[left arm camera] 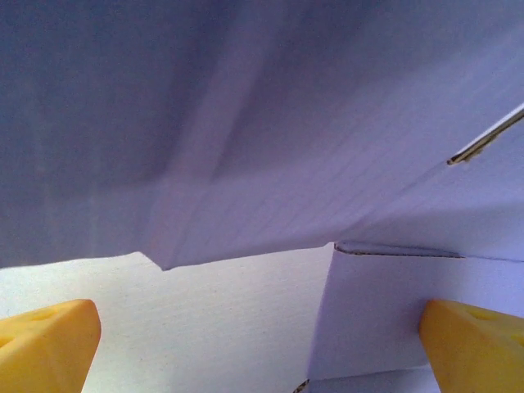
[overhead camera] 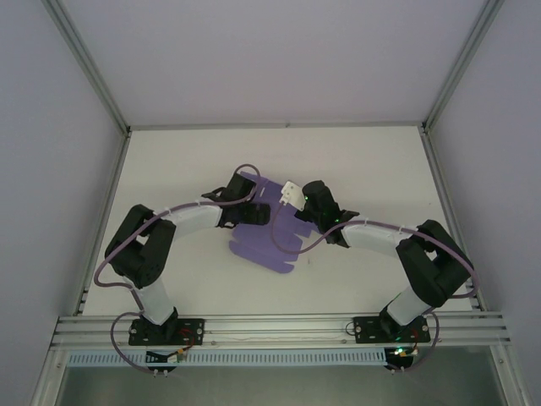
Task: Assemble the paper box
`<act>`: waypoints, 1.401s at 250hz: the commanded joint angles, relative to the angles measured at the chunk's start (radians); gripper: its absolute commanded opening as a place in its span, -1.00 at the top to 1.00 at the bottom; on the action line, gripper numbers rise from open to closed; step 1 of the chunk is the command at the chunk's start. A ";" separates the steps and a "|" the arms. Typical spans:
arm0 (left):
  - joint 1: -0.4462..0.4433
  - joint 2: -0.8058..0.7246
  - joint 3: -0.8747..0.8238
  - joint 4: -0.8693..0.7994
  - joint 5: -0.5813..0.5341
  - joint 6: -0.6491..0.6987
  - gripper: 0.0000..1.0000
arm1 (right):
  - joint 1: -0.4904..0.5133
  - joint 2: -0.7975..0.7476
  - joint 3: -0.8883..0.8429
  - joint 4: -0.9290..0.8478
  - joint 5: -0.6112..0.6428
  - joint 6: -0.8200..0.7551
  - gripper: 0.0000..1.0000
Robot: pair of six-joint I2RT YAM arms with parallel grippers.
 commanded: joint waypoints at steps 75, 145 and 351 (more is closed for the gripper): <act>0.024 -0.237 -0.010 -0.070 -0.016 -0.003 -1.00 | 0.007 0.029 0.007 0.106 0.076 -0.193 1.00; 0.122 -0.359 -0.023 -0.117 -0.061 -0.050 -1.00 | 0.007 0.047 0.016 0.249 0.070 -0.423 1.00; 0.394 -0.087 0.104 -0.035 0.018 -0.168 -1.00 | 0.029 0.329 -0.053 0.775 0.095 -0.770 1.00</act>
